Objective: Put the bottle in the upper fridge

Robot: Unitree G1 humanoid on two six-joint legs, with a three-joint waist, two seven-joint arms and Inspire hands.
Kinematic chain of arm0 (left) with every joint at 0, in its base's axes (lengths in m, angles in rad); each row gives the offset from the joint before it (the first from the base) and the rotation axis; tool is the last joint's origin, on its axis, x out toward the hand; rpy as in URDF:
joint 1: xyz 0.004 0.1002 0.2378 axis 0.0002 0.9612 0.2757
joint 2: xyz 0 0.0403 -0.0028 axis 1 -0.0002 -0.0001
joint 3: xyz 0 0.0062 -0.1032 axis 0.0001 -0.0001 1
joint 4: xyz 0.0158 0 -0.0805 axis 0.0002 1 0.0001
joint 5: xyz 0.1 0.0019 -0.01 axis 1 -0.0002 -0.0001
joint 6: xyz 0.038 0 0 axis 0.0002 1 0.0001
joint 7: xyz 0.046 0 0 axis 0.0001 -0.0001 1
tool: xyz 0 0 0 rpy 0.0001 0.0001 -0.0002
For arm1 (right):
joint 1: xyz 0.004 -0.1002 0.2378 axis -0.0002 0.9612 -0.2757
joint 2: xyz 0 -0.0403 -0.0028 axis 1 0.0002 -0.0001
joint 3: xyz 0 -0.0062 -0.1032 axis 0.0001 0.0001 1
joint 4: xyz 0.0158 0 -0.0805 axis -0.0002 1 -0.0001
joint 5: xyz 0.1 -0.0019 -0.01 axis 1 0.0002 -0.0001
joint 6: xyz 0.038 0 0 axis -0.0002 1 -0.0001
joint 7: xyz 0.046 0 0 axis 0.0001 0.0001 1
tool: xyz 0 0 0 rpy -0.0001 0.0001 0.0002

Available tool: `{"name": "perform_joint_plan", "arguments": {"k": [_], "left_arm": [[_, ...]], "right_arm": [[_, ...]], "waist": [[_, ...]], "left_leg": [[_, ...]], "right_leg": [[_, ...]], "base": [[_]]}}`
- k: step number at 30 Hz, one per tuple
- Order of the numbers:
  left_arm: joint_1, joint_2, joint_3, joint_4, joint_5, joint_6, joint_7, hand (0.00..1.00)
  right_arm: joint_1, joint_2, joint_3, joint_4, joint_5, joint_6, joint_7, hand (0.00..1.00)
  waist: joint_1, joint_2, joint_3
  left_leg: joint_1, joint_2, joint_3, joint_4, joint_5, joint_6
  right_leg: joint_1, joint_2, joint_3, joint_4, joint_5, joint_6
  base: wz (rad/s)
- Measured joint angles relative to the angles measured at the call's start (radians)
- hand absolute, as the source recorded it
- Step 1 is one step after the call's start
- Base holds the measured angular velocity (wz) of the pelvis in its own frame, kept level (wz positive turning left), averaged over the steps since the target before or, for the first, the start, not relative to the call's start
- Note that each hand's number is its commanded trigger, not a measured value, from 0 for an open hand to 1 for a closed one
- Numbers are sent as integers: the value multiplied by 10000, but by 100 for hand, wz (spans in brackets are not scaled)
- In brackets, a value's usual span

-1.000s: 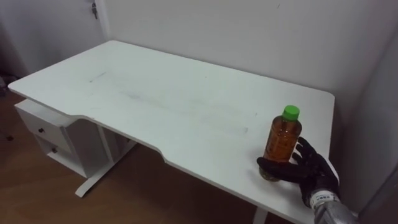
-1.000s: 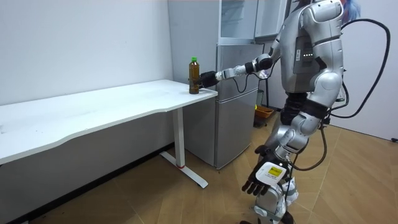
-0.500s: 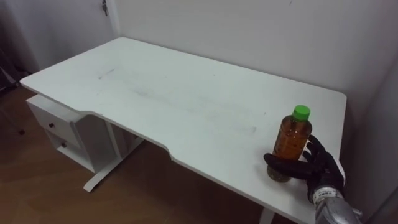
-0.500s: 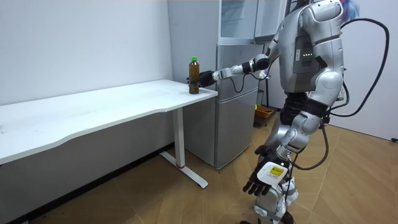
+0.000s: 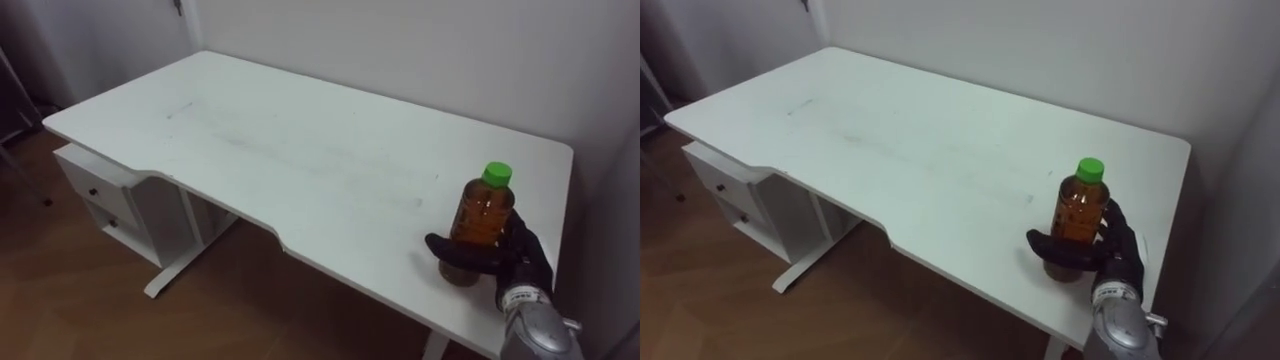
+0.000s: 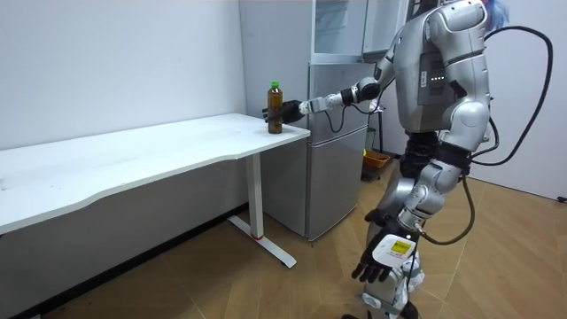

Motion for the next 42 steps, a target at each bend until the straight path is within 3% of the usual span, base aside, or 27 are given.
{"name": "perform_joint_plan", "arguments": {"k": [7,14,15,21,25,42], "left_arm": [[4,415,-47,517,39,-42,156,0],[196,509,-257,1128,981,240,328,0],[263,510,-383,1149,1195,328,344,0],[372,375,-841,1197,2317,753,343,0],[372,326,-1088,1199,2422,914,343,0],[209,314,-1070,1107,2970,1126,343,0]], "right_arm": [[-583,0,28,-72,-7,-32,-534,0],[-584,0,57,-80,-6,-140,-595,0],[-584,0,57,-80,-5,-143,-590,100],[-584,0,126,93,109,-268,-359,100],[-585,-3,363,342,122,-282,-242,100],[-585,-30,390,350,275,-390,203,100]], "waist": [[1,-148,16],[-2,-244,74],[-1,-246,76],[2,-246,79],[2,-254,84],[-1,-220,115]], "left_leg": [[-93,-7,-22,31,47,8],[-107,-4,-23,35,57,11],[-110,-7,-27,35,57,11],[-113,-6,-27,34,57,11],[-113,2,-26,35,57,9],[-120,20,-18,36,55,8]], "right_leg": [[-59,-5,-37,18,-2,-15],[-63,-3,-36,-8,-19,-32],[-63,-4,-31,-18,-19,-32],[-60,-4,-29,-28,-20,-30],[-68,-7,-15,-26,-32,-46],[-69,-17,-52,-65,-38,-46]], "base": [[3],[0],[0],[0],[0],[0]]}}
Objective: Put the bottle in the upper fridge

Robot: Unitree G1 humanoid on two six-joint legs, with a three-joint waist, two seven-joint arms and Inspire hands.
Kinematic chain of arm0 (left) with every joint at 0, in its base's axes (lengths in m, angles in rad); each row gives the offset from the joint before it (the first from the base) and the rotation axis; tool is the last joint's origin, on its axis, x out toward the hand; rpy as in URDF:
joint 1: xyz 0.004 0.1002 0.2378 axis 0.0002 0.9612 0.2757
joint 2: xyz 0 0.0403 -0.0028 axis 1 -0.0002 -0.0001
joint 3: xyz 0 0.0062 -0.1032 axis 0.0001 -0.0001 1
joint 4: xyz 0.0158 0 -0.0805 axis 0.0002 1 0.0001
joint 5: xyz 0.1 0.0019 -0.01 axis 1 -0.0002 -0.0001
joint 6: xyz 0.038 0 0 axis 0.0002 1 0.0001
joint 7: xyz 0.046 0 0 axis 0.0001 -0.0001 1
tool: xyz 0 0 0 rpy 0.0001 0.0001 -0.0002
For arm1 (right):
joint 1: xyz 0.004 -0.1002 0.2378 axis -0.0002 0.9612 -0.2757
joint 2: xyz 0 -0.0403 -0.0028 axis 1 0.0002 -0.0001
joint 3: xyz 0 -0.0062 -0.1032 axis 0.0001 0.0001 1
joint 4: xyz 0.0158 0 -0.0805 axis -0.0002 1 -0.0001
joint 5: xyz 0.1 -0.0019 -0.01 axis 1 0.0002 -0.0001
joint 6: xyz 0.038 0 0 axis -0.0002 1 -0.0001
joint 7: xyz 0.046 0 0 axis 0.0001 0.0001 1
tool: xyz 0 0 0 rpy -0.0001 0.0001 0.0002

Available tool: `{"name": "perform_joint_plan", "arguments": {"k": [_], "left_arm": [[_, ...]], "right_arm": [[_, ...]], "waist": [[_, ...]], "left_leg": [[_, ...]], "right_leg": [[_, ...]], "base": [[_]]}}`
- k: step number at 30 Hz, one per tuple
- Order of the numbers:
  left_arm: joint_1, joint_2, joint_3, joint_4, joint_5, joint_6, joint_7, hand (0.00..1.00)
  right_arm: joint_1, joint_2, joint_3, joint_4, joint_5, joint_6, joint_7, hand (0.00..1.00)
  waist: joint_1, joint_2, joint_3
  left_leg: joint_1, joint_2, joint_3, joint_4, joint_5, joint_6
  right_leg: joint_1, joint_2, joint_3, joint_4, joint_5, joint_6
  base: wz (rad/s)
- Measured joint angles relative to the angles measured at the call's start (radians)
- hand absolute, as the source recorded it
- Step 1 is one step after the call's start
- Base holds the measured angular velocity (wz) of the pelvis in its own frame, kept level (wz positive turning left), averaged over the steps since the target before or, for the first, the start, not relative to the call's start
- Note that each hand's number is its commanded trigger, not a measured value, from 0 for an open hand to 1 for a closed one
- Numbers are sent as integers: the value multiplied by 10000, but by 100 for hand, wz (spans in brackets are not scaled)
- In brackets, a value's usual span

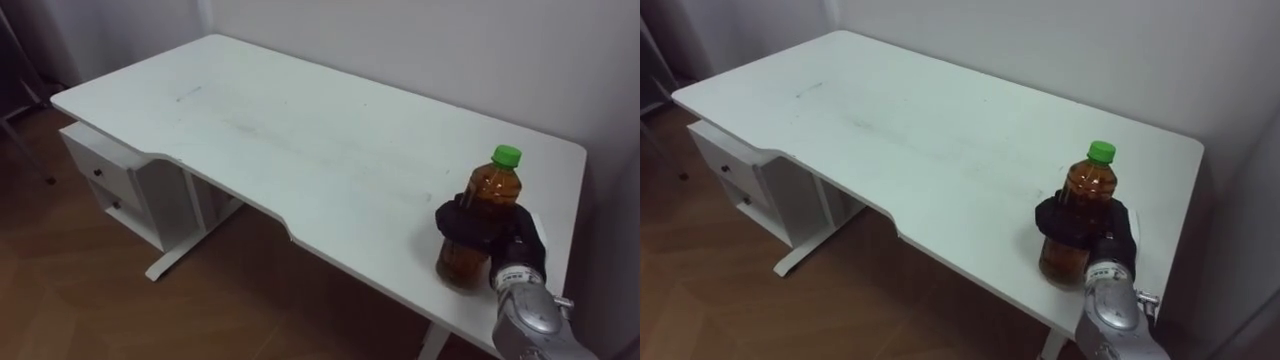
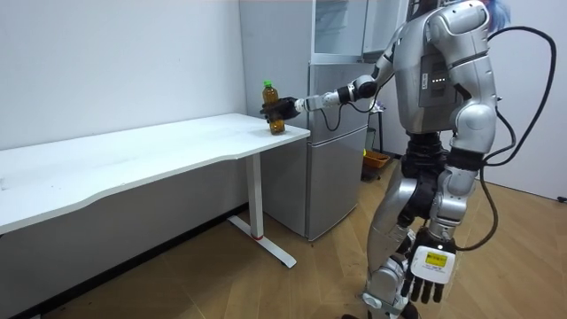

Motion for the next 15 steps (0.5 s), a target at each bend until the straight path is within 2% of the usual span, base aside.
{"name": "perform_joint_plan", "arguments": {"k": [8,12,15], "left_arm": [[-65,-2,-32,-30,-6,-7,0,0],[222,-65,17,-165,11,-9,0,0],[302,-77,436,-229,37,-38,0,0]], "right_arm": [[31,-1,7,-215,365,79,-36,100],[122,-7,11,-946,319,260,208,100],[621,-229,6,-2233,298,263,299,100]], "waist": [[-97,141,-9],[-325,355,-75],[-401,382,-103]], "left_leg": [[16,20,42,24,-2,3],[40,53,224,66,-27,25],[199,38,362,41,-35,34]], "right_leg": [[41,13,36,32,8,-1],[-8,33,265,40,17,8],[91,32,400,42,19,11]], "base": [[0],[-10],[-13]]}}
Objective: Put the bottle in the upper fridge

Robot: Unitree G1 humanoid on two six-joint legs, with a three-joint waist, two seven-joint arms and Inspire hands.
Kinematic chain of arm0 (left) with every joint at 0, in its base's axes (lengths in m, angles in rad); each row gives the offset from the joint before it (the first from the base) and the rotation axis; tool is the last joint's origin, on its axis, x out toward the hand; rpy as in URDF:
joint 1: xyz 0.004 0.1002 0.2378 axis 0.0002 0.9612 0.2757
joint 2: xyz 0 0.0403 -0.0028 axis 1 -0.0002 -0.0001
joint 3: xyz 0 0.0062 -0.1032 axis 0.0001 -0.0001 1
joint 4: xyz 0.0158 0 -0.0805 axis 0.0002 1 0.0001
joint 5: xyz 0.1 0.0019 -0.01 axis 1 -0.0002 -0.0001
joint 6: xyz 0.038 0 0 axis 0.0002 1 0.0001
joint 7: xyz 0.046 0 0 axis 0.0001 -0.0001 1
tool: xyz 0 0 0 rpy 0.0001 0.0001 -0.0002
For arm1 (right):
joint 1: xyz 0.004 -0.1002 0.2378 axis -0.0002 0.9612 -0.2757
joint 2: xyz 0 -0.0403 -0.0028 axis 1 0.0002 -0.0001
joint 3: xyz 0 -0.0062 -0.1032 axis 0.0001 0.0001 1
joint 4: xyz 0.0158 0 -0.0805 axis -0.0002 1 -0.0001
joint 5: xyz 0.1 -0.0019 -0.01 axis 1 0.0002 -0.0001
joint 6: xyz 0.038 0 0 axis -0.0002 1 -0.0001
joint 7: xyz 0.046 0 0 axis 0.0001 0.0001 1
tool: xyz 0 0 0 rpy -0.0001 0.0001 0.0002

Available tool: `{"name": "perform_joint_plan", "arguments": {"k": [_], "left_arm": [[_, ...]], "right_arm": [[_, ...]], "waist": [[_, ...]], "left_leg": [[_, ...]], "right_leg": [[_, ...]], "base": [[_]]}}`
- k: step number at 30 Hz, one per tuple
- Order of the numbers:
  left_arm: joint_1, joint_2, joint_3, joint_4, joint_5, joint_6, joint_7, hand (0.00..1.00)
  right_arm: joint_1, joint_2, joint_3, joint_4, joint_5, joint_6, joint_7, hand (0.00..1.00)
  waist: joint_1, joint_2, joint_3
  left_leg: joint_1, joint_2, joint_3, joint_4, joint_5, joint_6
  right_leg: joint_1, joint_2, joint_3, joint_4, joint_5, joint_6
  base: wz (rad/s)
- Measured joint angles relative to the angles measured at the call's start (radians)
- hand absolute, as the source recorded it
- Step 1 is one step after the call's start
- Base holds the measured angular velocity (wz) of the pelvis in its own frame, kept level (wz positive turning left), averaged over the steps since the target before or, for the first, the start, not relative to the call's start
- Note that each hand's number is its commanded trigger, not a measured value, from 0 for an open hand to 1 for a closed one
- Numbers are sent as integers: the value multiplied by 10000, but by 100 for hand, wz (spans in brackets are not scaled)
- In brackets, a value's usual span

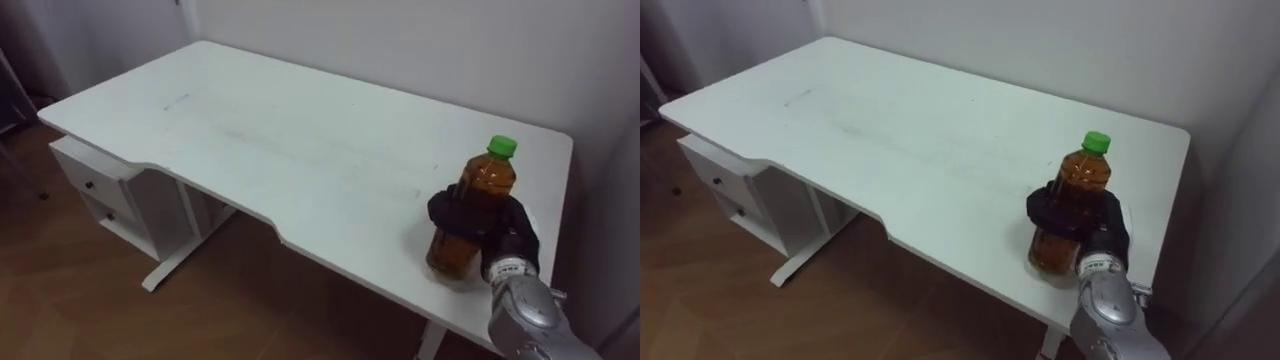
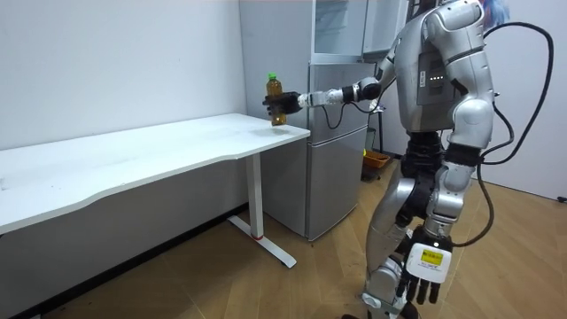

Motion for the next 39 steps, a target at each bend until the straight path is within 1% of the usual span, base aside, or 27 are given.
{"name": "perform_joint_plan", "arguments": {"k": [1,2,4,5,6,7,8,9,10,11,12,13,16,18,21,22,26,27,28,30,33,36,37,39], "left_arm": [[12,-4,149,-3,109,-58,0,0],[13,-3,183,4,167,-68,0,0],[16,-1,256,5,183,-99,0,0],[22,4,260,12,176,-124,0,0],[32,13,262,21,152,-189,0,0],[36,21,264,21,153,-196,0,0],[79,35,277,24,159,-197,0,0],[159,35,277,19,161,-198,0,0],[219,36,286,20,175,-197,-1,0],[238,36,296,18,174,-197,0,0],[289,37,347,24,173,-196,0,0],[345,36,424,34,166,-195,-1,0],[428,35,486,40,181,-174,0,0],[436,35,555,36,192,-170,0,0],[538,33,816,15,378,-156,0,0],[550,34,870,6,380,-150,0,0],[608,33,1112,-5,400,-142,0,0],[653,36,1211,-4,399,-147,0,0],[708,36,1284,9,400,-148,0,0],[759,29,1482,9,397,-152,1,0],[761,19,1657,7,359,-183,10,0],[771,10,1837,17,376,-185,10,0],[800,11,1967,40,376,-183,10,0],[836,21,2016,39,377,-183,10,0]], "right_arm": [[111,-79,0,-494,-17,0,53,100],[122,-95,1,-645,-16,0,95,100],[162,-184,2,-1177,-15,0,256,100],[196,-234,3,-1345,-16,2,307,100],[217,-319,2,-1657,10,5,432,100],[219,-348,1,-1776,35,5,513,100],[237,-402,2,-1915,49,5,666,100],[239,-460,1,-1956,52,8,833,100],[254,-515,0,-2064,172,40,875,100],[296,-568,-13,-2249,315,108,855,100],[458,-727,-24,-2753,375,200,845,100],[589,-842,-25,-3257,371,210,844,100],[837,-1066,-33,-4190,354,221,829,100],[853,-1174,-38,-4499,311,273,825,100],[850,-1218,-173,-4995,247,477,850,100],[850,-1240,-310,-5172,247,582,839,100],[850,-1396,-549,-5524,213,671,644,100],[856,-1418,-623,-5696,-104,762,566,100],[857,-1418,-708,-5901,-308,819,495,100],[856,-1452,-912,-6241,-466,834,471,100],[860,-1662,-1259,-6799,-439,834,456,100],[1064,-1668,-1712,-7378,-389,834,484,100],[1069,-1668,-1857,-7462,-375,835,510,100],[1070,-1681,-2109,-7564,-371,834,514,100]], "waist": [[-114,6,-5],[-165,4,-9],[-363,-15,-40],[-401,-27,-80],[-452,-56,-111],[-487,-61,-114],[-601,-59,-134],[-719,-68,-197],[-757,-76,-269],[-783,-72,-283],[-884,-70,-353],[-1005,-70,-357],[-1121,-74,-357],[-1172,-94,-361],[-1367,-151,-365],[-1397,-165,-365],[-1415,-247,-358],[-1517,-269,-344],[-1538,-286,-337],[-1573,-307,-335],[-1584,-347,-316],[-1675,-356,-307],[-1741,-365,-294],[-1861,-376,-290]], "left_leg": [[75,2,11,-19,0,0],[135,5,33,-55,0,0],[397,41,197,-129,-1,1],[450,40,224,-156,-2,2],[580,120,377,-233,-7,2],[650,142,431,-235,-20,0],[839,135,470,-225,-82,0],[1020,143,541,-225,-155,-6],[1171,179,653,-225,-211,-10],[1233,195,692,-224,-242,-15],[1277,216,727,-224,-259,-15],[1359,234,757,-249,-259,-17],[1605,289,959,-311,-272,-24],[1707,321,1039,-320,-295,-41],[1759,336,1068,-323,-305,-54],[1762,338,1082,-322,-307,-52],[1801,343,1150,-317,-337,-36],[1823,347,1159,-281,-380,-34],[1877,347,1179,-276,-420,-32],[1931,349,1218,-280,-457,-31],[1993,377,1335,-294,-512,-33],[2153,384,1341,-284,-616,-45],[2247,389,1362,-277,-665,-52],[2309,400,1408,-248,-722,-51]], "right_leg": [[64,-1,3,-13,-1,1],[96,-2,25,-9,-1,1],[252,-4,198,-15,0,0],[269,-6,244,-9,-1,1],[288,-14,420,-6,1,-2],[351,-8,475,-15,13,-7],[551,11,523,-68,27,-1],[705,21,604,-170,29,5],[806,95,731,-210,41,9],[855,132,789,-232,50,12],[929,156,826,-325,91,15],[998,162,858,-385,122,12],[1135,190,1008,-377,138,-4],[1151,181,1092,-376,134,-5],[1182,196,1138,-370,131,-16],[1181,199,1156,-371,134,-18],[1207,254,1203,-377,142,-12],[1274,265,1206,-404,142,-10],[1308,268,1232,-413,140,-5],[1352,270,1253,-415,135,5],[1365,290,1390,-405,138,9],[1572,336,1460,-560,155,31],[1670,346,1486,-587,148,41],[1767,356,1503,-661,146,48]], "base": [[-7],[-13],[-20],[-25],[-26],[-28],[-22],[-28],[-28],[-25],[-15],[-12],[-16],[-12],[-6],[-3],[-2],[-4],[-5],[-8],[-11],[-7],[-9],[-7]]}}
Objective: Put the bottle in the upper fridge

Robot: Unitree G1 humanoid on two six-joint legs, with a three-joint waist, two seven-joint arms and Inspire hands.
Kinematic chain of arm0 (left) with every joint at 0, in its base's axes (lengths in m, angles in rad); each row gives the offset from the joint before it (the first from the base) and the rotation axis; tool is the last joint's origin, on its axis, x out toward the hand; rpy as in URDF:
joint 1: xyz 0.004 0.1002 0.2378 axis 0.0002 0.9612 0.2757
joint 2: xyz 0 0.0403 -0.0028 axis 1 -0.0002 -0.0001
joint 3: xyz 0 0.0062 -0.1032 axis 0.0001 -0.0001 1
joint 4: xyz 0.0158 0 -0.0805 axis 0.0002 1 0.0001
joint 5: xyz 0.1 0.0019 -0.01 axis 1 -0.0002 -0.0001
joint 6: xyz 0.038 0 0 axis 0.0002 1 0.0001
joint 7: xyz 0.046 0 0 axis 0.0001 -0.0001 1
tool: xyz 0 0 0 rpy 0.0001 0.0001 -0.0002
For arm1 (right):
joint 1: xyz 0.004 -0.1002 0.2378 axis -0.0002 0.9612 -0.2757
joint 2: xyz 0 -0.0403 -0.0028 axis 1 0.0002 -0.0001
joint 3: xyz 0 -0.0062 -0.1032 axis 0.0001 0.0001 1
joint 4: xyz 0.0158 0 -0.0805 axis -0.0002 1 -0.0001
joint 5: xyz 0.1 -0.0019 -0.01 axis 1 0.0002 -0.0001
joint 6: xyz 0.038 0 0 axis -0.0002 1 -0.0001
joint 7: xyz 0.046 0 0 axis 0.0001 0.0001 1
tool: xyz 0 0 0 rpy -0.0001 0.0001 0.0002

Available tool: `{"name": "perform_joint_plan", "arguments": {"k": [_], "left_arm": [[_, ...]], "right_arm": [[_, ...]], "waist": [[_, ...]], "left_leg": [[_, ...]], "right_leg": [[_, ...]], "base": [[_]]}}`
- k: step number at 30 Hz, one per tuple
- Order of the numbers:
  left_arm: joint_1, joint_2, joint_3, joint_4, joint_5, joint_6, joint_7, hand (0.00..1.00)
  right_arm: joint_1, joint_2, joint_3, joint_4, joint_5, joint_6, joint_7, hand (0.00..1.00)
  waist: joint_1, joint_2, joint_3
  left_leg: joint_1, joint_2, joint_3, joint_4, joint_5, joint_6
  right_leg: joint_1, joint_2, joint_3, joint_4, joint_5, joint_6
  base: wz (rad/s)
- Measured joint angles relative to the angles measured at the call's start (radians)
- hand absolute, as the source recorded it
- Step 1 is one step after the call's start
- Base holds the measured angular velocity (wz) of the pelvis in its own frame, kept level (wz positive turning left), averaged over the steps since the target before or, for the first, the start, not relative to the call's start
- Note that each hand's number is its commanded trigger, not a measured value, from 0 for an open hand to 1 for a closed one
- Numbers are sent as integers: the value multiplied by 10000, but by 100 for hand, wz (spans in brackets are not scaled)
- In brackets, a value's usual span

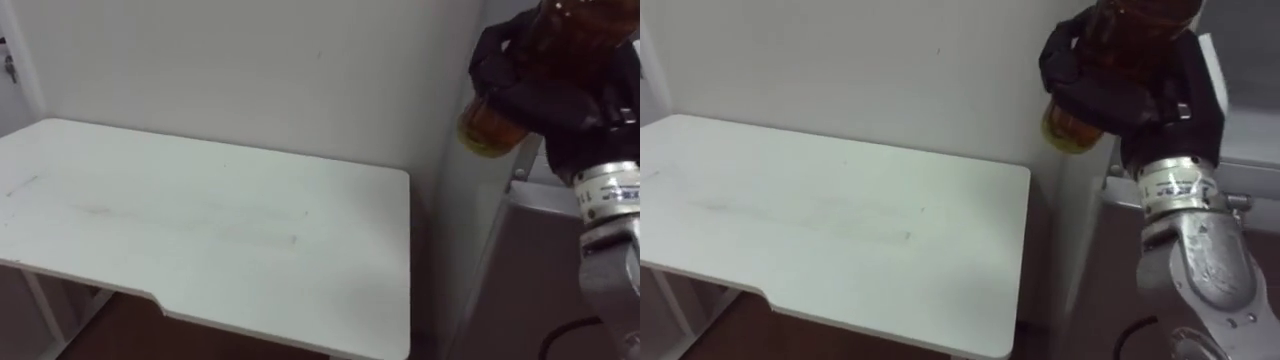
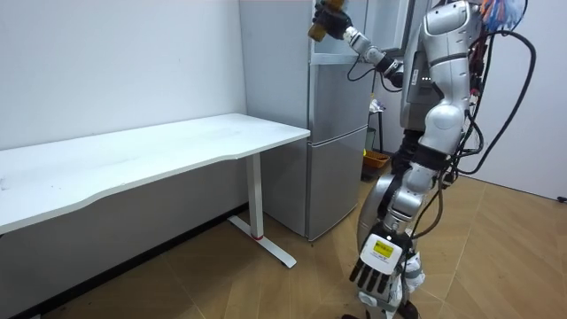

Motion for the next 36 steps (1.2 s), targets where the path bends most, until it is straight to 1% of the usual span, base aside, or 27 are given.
{"name": "perform_joint_plan", "arguments": {"k": [3,7,10,12,13,15,18,20,22,23,24,27,28,31,35,36], "left_arm": [[59,8,0,30,-3,6,0,0],[131,9,2,131,14,26,0,0],[151,10,9,129,27,64,0,0],[165,2,9,129,26,119,0,0],[165,1,12,141,26,148,0,0],[196,-2,37,175,27,148,0,0],[279,-19,250,164,34,148,0,0],[385,-26,342,137,34,147,0,0],[455,-22,444,134,36,164,0,0],[454,-22,463,134,53,166,0,0],[449,-47,628,123,235,161,0,0],[448,-85,1049,113,456,163,-1,0],[442,-92,1160,114,456,163,-1,0],[452,-96,1176,110,455,158,-1,0],[486,-96,1214,82,473,157,0,0],[516,-102,1215,50,507,158,0,0]], "right_arm": [[139,-22,-291,-52,69,0,-15,100],[397,-25,-380,-57,10,82,-72,100],[521,-44,-681,-56,-67,133,-139,100],[523,-106,-847,-50,-47,147,-259,100],[523,-230,-979,-42,36,174,-327,100],[525,-251,-1186,-41,251,173,-479,100],[530,-283,-1543,-16,625,178,-592,100],[530,-283,-1667,72,1220,174,-570,100],[528,-287,-1723,574,1834,183,-527,100],[528,-287,-1751,728,1942,216,-533,100],[521,-287,-1850,972,1970,362,-537,100],[517,-287,-2072,1378,2029,587,-559,100],[514,-286,-2157,1536,2131,621,-575,100],[420,-286,-2234,1930,2599,697,-790,100],[344,-286,-2235,2238,3043,696,-1089,100],[295,-286,-2235,2357,3291,696,-1120,100]], "waist": [[-37,2,1],[-297,21,-1],[-495,46,-12],[-557,77,-31],[-547,102,-47],[-550,145,-75],[-594,143,-80],[-632,113,-65],[-672,-23,10],[-693,-37,13],[-685,-88,4],[-699,-135,-30],[-710,-124,-41],[-716,-94,-58],[-721,-74,-70],[-721,-52,-83]], "left_leg": [[162,46,193,19,-114,-2],[230,100,292,179,-291,-16],[228,111,316,204,-328,-15],[235,109,324,198,-330,-15],[256,108,324,189,-330,-15],[298,109,342,175,-330,-15],[315,124,363,186,-329,-16],[346,142,423,187,-329,-16],[449,150,461,182,-332,-16],[467,149,467,181,-332,-16],[458,145,472,180,-332,-15],[428,136,510,196,-338,-1],[428,127,545,198,-342,6],[429,111,598,199,-354,28],[439,100,594,209,-359,39],[436,101,588,216,-358,40]], "right_leg": [[134,28,163,-57,14,11],[212,66,282,-63,9,18],[200,72,287,-54,9,19],[204,71,291,-42,10,19],[207,71,295,-40,10,19],[229,72,314,-38,10,20],[234,80,326,-18,11,19],[238,84,382,-10,12,17],[301,93,498,-9,14,14],[310,94,524,-6,14,14],[286,90,544,-4,11,17],[211,86,585,-7,1,29],[211,79,591,-3,4,34],[179,68,682,108,20,61],[198,59,686,123,25,72],[212,58,684,126,26,73]], "base": [[-17],[-11],[-4],[0],[0],[0],[-2],[-9],[-10],[-6],[-4],[-6],[0],[-6],[-1],[0]]}}
